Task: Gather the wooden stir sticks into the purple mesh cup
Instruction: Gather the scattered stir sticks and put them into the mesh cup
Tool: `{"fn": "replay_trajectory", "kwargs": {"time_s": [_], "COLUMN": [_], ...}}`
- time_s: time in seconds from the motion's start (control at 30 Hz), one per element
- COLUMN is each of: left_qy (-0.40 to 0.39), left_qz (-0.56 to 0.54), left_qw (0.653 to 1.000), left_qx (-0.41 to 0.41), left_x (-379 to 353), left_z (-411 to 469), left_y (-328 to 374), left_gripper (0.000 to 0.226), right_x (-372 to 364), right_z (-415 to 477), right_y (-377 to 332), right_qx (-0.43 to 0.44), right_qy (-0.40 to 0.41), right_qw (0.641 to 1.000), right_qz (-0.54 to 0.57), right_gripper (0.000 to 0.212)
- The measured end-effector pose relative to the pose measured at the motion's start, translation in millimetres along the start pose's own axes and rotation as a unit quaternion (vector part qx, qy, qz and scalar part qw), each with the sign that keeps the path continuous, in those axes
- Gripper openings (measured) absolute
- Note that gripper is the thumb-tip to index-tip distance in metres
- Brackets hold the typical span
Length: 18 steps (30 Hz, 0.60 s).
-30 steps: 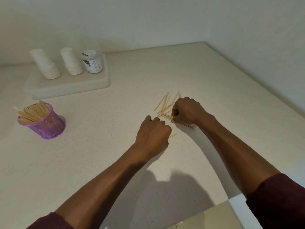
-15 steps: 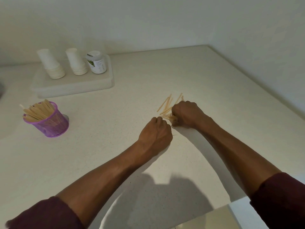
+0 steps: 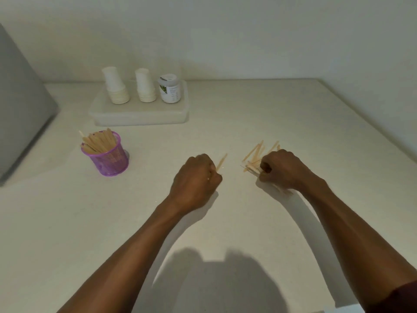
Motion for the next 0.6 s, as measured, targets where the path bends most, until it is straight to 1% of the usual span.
{"fn": "replay_trajectory", "kwargs": {"time_s": [0.07,0.13,0.17,0.27,0.37,0.47,0.6], "left_qy": [0.087,0.166,0.195,0.271,0.344,0.382,0.407], "left_qz": [-0.059,-0.102,-0.131,-0.203,-0.210,-0.217,-0.229], "left_qw": [0.993,0.974,0.962,0.926,0.896,0.878,0.866], "left_qx": [0.060,0.116,0.136,0.165,0.185,0.191,0.181], "left_x": [24,47,58,91,127,158,186], "left_z": [-10,-19,-22,-33,-46,-51,-49], "left_y": [-15,-27,-34,-57,-79,-103,-132], "left_gripper": [0.009,0.006,0.006,0.011,0.014,0.011,0.007], "right_x": [7,15,19,27,32,34,34], "right_z": [1,0,0,3,16,31,47], "right_y": [-9,-23,-33,-69,-106,-135,-165], "right_qx": [0.014,0.035,0.046,0.081,0.102,0.115,0.132], "right_qy": [-0.008,-0.011,-0.012,-0.010,-0.003,-0.019,-0.029], "right_qw": [0.999,0.994,0.991,0.983,0.970,0.962,0.951], "right_qz": [0.046,0.102,0.123,0.165,0.219,0.246,0.278], "right_gripper": [0.030,0.034,0.030,0.007,0.004,0.004,0.004]}}
Point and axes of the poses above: each hand's wrist, its own z-axis towards the middle knuckle, its own x-axis out of the back of the hand, y = z × x, the point moved 2 cm from there along z, towards the middle knuckle, and after that the axes turned 10 degrees about -y, right-handed, at the moved point
